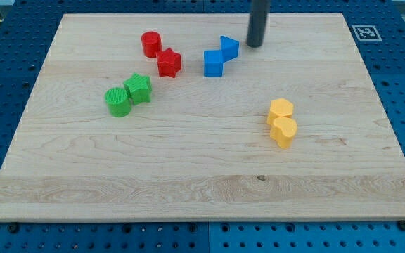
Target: Nudge blue triangle a bit left
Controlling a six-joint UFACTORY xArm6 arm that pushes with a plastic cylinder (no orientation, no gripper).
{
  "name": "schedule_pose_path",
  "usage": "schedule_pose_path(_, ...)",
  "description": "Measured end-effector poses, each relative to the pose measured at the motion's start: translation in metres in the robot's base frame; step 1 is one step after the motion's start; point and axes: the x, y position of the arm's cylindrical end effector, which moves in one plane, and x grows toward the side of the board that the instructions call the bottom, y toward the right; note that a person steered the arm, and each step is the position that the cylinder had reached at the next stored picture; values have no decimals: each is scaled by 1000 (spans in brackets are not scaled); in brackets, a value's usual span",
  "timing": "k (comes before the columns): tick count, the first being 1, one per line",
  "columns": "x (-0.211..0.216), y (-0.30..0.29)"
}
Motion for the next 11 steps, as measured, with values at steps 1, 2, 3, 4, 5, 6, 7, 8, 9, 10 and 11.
schedule_pose_path(1, 35, 11)
schedule_pose_path(2, 47, -2)
schedule_pose_path(3, 47, -5)
schedule_pose_path(4, 47, -15)
schedule_pose_path(5, 47, -25)
schedule_pose_path(6, 47, -26)
schedule_pose_path(7, 45, -36)
schedule_pose_path(8, 39, -36)
schedule_pose_path(9, 20, -36)
schedule_pose_path(10, 7, -36)
schedule_pose_path(11, 1, -36)
